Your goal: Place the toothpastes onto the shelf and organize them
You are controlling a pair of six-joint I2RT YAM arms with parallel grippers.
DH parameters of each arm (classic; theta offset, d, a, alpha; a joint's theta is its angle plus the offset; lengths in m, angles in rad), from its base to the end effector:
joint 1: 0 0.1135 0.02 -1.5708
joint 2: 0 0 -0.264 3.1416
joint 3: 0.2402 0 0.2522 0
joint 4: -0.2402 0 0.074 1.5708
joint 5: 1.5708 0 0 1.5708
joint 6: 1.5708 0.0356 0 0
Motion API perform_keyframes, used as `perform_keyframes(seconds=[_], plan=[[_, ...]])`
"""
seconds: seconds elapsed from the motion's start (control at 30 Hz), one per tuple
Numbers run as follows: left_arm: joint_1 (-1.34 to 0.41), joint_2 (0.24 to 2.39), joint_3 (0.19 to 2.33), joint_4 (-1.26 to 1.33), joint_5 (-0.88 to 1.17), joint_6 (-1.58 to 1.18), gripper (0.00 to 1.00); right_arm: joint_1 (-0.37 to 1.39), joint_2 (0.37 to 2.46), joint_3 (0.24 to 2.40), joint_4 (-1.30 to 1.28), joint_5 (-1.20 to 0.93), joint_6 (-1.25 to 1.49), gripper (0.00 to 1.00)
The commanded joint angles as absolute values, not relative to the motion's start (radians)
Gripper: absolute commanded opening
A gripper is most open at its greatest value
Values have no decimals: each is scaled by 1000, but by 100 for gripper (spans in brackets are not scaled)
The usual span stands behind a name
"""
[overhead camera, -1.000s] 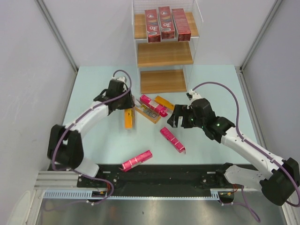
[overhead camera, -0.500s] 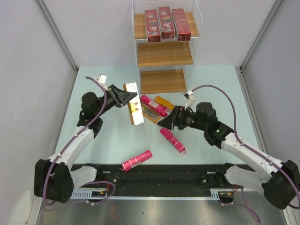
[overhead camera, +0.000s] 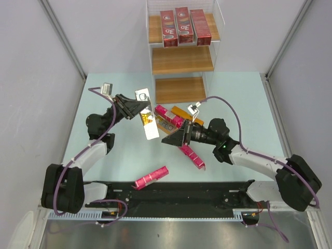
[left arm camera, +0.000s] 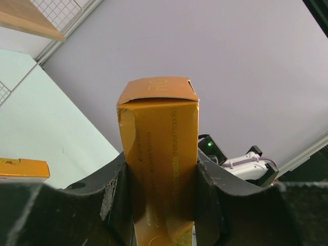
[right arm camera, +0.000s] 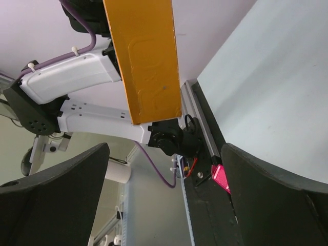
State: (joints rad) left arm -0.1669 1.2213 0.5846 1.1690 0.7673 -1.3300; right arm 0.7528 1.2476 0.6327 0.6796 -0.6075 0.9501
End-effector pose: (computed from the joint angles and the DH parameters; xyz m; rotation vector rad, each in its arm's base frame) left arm 0.2405 -0.0656 0.3147 0.0462 1.3837 -1.6809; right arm 0.1860 0.2021 0.2782 -0.4049 1.7765 1.7437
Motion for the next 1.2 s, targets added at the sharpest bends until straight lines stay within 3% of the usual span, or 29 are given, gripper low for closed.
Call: perform_keyframes(seconds=[0.0, 0.47, 0.63, 0.87, 0.97, 1.07, 1.17], plan=[[-161, 1197, 575, 1250, 772, -1348, 24, 764, 1321, 672, 882, -612, 994, 96], [-163, 1183, 558, 1210, 772, -1325, 23, 854, 1456, 761, 994, -565, 1038, 77], [-163, 1175, 555, 1210, 772, -1325, 23, 867, 1490, 776, 1005, -572, 1045, 48], [-163, 1166, 549, 1213, 781, -1324, 26, 868, 1457, 776, 939, -546, 996, 32], [-163, 1158, 551, 1192, 790, -1304, 41, 867, 1424, 776, 891, -531, 965, 24], [-163, 1149, 569, 1120, 808, -1252, 76, 856, 1391, 778, 835, -514, 942, 21], [-163, 1117, 586, 991, 802, -1171, 99, 841, 1368, 776, 792, -511, 925, 18]])
